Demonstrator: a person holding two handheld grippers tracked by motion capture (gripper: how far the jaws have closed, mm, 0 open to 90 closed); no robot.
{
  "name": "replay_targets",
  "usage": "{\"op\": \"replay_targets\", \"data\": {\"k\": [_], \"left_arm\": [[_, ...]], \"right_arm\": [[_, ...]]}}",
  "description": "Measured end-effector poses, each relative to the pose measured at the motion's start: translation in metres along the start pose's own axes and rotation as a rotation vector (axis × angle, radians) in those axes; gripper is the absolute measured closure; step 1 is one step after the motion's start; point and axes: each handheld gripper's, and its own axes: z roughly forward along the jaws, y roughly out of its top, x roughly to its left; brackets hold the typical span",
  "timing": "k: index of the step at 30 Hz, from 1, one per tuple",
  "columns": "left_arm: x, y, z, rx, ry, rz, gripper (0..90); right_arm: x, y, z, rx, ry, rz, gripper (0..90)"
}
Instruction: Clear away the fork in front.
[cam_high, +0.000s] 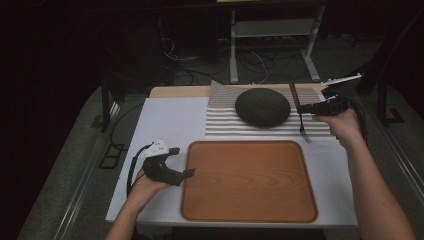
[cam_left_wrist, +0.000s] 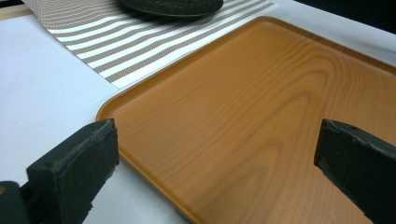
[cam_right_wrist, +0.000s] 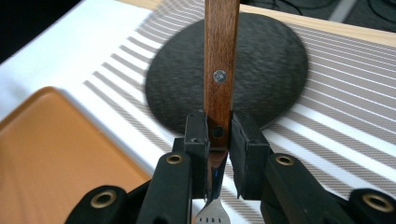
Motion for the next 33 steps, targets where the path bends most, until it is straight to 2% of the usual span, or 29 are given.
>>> {"op": "replay_targets", "data": {"k": [2, 4, 6, 8, 9, 17, 18, 19, 23, 29, 33], "left_arm": [[-0.001, 0.0, 0.0, 0.0, -0.001, 0.002, 0.0], [-0.001, 0.001, 0.0, 0.001, -0.002, 0.005, 0.0], [-0.001, 0.001, 0.0, 0.001, -0.002, 0.007, 0.0], [-0.002, 0.001, 0.001, 0.001, -0.002, 0.008, 0.0], [-0.002, 0.001, 0.001, 0.003, -0.002, 0.01, 0.0], [-0.003, 0.001, 0.0, 0.005, 0.003, 0.016, 0.0], [-0.003, 0.001, 0.0, 0.005, 0.003, 0.016, 0.0], [-0.004, 0.001, 0.0, 0.005, 0.003, 0.017, 0.0], [-0.005, 0.001, -0.001, 0.005, 0.004, 0.019, 0.0], [-0.006, 0.001, -0.002, 0.003, 0.005, 0.024, 0.0], [-0.009, 0.006, 0.001, -0.002, -0.001, 0.023, 0.0]], "right_arm": [[0.004, -0.002, -0.001, -0.003, 0.007, -0.01, 77.0], [0.015, -0.01, -0.005, -0.016, 0.036, -0.021, 76.9], [0.018, -0.012, -0.006, -0.021, 0.041, -0.029, 76.9], [0.03, -0.02, -0.009, -0.035, 0.067, -0.042, 76.9], [0.03, -0.02, -0.009, -0.035, 0.067, -0.042, 76.9], [0.065, -0.036, -0.011, -0.043, 0.125, -0.111, 76.9], [0.065, -0.036, -0.011, -0.043, 0.125, -0.111, 76.9], [0.073, -0.038, -0.011, -0.048, 0.147, -0.124, 77.0], [0.09, -0.044, -0.008, -0.059, 0.182, -0.15, 76.9], [0.11, -0.054, -0.003, -0.06, 0.225, -0.186, 76.9], [0.121, -0.06, -0.002, -0.06, 0.238, -0.205, 76.9]]}}
